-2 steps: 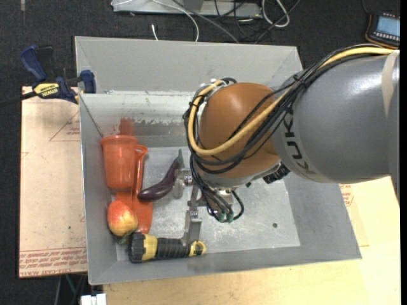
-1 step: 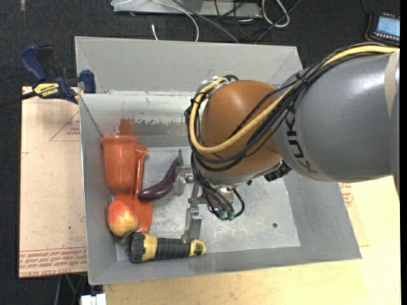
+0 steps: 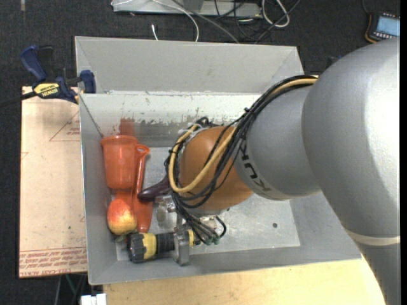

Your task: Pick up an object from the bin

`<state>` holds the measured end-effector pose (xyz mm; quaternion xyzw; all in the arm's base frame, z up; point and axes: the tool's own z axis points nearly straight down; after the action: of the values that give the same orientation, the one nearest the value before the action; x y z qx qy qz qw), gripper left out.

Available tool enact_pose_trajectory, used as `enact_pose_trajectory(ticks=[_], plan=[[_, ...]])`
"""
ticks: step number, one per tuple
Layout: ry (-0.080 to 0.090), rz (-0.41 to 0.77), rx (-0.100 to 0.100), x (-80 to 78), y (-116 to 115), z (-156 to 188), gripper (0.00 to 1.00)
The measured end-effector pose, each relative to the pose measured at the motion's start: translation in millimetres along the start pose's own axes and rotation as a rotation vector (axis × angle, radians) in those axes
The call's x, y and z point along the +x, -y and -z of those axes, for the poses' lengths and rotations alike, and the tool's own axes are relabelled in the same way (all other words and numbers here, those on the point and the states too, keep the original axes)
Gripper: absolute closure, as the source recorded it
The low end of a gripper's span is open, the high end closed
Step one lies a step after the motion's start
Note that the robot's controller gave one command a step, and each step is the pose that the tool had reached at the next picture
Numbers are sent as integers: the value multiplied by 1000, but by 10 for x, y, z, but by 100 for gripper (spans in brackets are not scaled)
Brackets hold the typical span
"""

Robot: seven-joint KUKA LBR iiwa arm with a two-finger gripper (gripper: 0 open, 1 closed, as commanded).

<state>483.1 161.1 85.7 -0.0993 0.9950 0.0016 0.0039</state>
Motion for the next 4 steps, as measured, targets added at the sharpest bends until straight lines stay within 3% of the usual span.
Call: enact_pose_trajectory(ticks=[1, 2, 3, 4], plan=[[0, 127, -1, -23, -127, 747, 0], [0, 272, -1, -75, -234, 125, 0], [17, 340, 1, -161, -317, -132, 0], [13, 377, -2, -53, -203, -149, 100]])
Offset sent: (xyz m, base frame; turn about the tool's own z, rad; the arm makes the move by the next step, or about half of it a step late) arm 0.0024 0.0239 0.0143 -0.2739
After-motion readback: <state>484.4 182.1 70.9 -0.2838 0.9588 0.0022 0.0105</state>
